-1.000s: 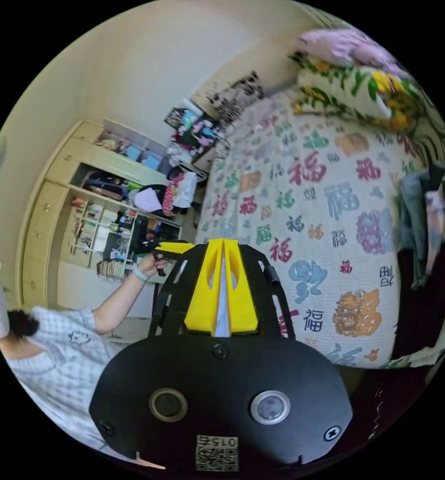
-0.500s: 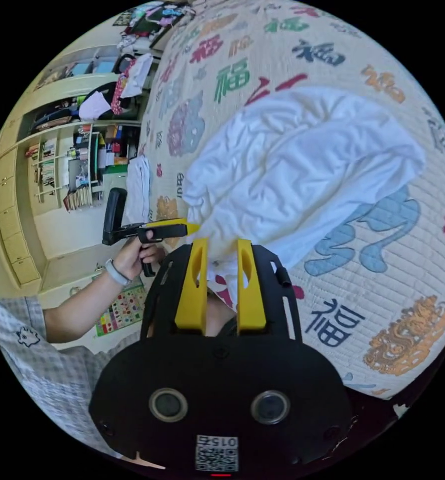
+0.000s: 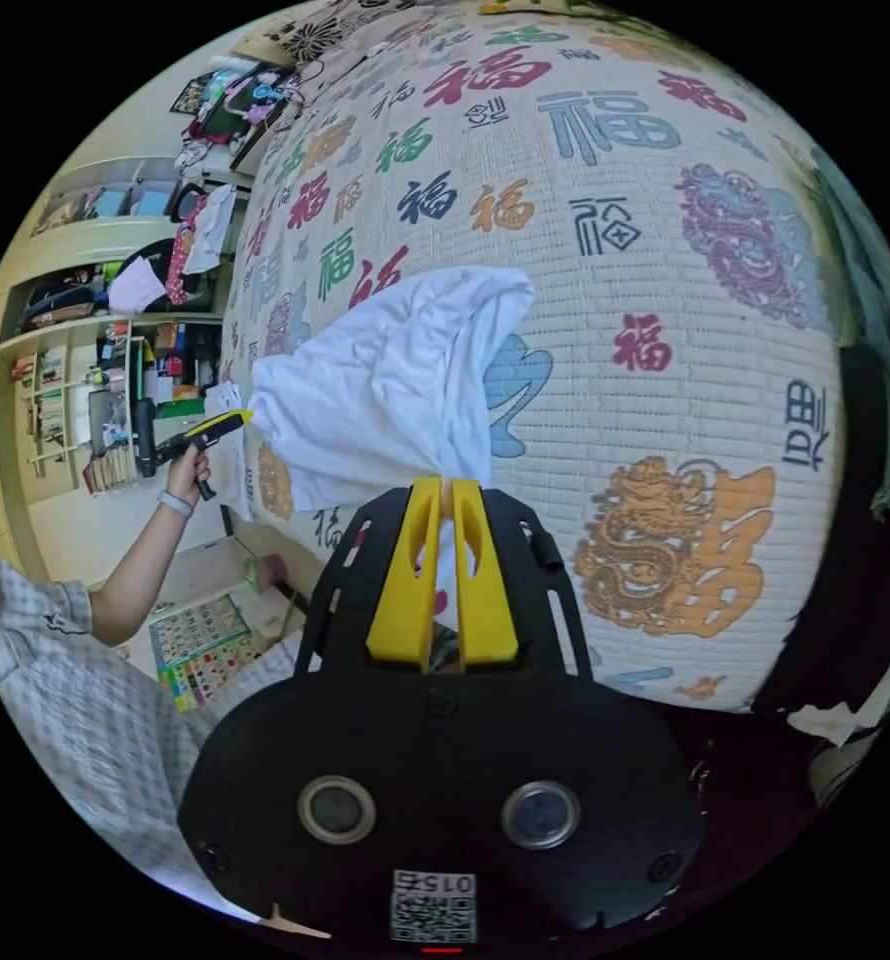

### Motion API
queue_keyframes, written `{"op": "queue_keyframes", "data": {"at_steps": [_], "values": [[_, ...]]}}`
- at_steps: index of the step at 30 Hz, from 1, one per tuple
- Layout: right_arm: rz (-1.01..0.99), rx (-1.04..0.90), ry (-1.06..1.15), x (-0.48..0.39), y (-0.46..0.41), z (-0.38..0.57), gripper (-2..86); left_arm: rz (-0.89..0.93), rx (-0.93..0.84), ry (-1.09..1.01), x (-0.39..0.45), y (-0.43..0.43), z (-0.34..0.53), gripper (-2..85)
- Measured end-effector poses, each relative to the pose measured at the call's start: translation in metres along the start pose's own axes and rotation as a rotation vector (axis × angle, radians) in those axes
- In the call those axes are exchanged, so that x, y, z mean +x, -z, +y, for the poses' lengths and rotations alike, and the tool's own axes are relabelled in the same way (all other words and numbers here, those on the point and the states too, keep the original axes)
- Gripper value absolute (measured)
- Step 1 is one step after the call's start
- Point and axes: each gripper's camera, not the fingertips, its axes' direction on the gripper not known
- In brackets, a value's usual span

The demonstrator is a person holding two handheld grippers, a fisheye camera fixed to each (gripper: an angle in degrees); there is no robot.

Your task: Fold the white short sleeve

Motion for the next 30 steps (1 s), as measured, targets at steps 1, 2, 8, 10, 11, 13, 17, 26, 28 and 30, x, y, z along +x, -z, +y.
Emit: {"op": "queue_keyframes", "data": {"at_steps": [1,2,8,10,11,13,17,26,28,30], "values": [[0.038,0.021,0.023,-0.003,-0.003,-0.004,3.4,-0.031,0.028,-0.023,0.004,0.002,0.005,3.5],[0.064,0.044,0.077,-0.01,-0.006,-0.006,4.0,-0.027,0.085,-0.064,0.011,0.007,0.013,5.3],[0.211,-0.058,0.533,-0.06,-0.056,-0.002,6.7,0.176,0.094,-0.445,0.076,0.006,0.054,10.3],[0.218,-0.092,0.589,-0.064,-0.068,0.001,8.0,0.185,0.063,-0.513,0.096,-0.005,0.063,11.8],[0.215,-0.103,0.62,-0.066,-0.072,0.004,8.5,0.211,0.054,-0.518,0.105,-0.011,0.067,12.9],[0.248,-0.124,0.675,-0.07,-0.08,0.011,8.6,0.249,0.02,-0.574,0.118,-0.02,0.071,13.4],[0.365,-0.206,0.828,-0.075,-0.109,0.025,7.9,0.152,-0.005,-0.684,0.141,-0.035,0.082,12.9],[0.405,-0.269,0.816,-0.061,-0.143,0.016,8.1,0.096,-0.072,-0.697,0.144,-0.048,0.084,11.1],[0.409,-0.253,0.827,-0.06,-0.139,0.017,8.2,0.109,-0.073,-0.69,0.142,-0.046,0.084,10.9],[0.42,-0.258,0.858,-0.061,-0.138,0.023,8.3,0.115,-0.083,-0.697,0.144,-0.043,0.087,10.7]]}}
